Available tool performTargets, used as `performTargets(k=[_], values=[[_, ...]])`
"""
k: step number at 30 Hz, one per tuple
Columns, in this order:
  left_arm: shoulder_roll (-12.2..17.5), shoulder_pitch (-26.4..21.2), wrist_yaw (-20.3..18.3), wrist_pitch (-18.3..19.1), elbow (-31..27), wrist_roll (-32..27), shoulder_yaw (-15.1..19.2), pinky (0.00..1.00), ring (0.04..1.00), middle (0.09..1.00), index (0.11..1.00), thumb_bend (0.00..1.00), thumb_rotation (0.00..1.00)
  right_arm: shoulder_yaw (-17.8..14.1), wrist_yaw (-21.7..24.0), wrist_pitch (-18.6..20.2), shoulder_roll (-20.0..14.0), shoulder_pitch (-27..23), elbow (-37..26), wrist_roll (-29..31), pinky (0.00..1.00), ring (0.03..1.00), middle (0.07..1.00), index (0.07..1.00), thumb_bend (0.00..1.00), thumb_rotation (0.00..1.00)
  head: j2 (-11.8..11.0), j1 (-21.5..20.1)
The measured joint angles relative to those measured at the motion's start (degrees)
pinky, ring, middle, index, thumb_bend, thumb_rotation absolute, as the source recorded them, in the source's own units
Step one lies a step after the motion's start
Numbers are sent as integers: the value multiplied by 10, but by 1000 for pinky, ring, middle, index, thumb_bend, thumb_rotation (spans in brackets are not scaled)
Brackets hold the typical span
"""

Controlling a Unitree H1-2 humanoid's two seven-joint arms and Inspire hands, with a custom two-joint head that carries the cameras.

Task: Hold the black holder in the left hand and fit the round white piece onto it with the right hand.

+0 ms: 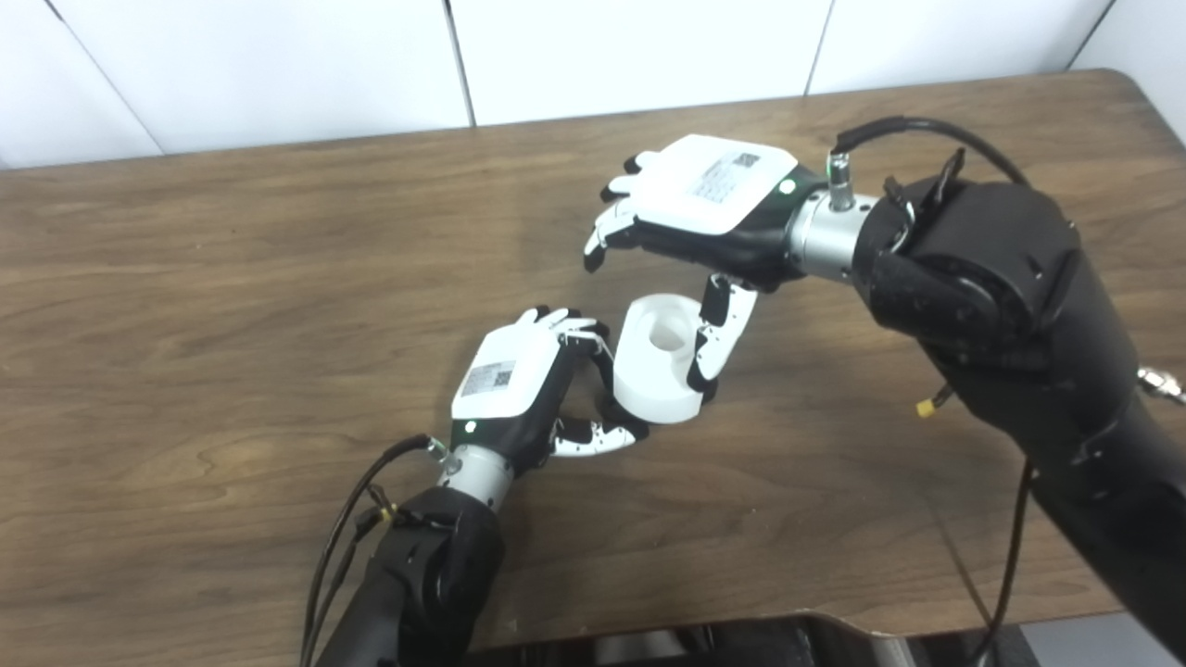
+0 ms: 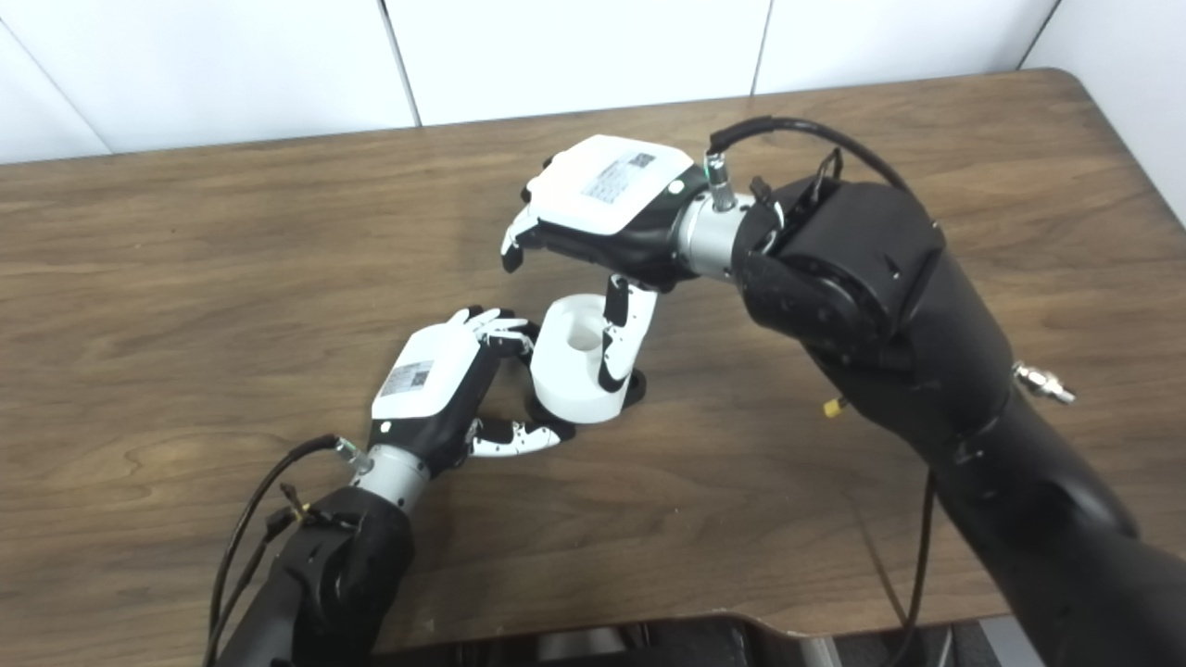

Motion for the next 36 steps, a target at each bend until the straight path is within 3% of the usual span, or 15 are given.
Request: performTargets(k=[6, 9, 14, 36], values=[[-2, -1, 0, 0, 2, 0, 0, 955, 895, 805, 490, 513, 56, 13, -1, 31, -14, -22, -1, 21, 1000, 970, 874, 807, 1000, 311, -1, 0], [-5, -1, 2, 0, 4, 0, 0, 960, 897, 810, 490, 512, 56, 25, -2, 58, -26, -39, -1, 42, 1000, 976, 880, 810, 1000, 308, -18, 3], [-7, 0, 7, -4, 7, -1, 0, 960, 893, 813, 490, 512, 57, 32, -3, 87, -40, -62, -1, 68, 1000, 968, 873, 803, 1000, 321, -21, 4], [-5, 1, 20, -11, 15, -10, 3, 981, 902, 808, 490, 512, 57, -7, -3, 93, -56, -95, 18, 113, 1000, 959, 878, 818, 1000, 368, -24, 13]])
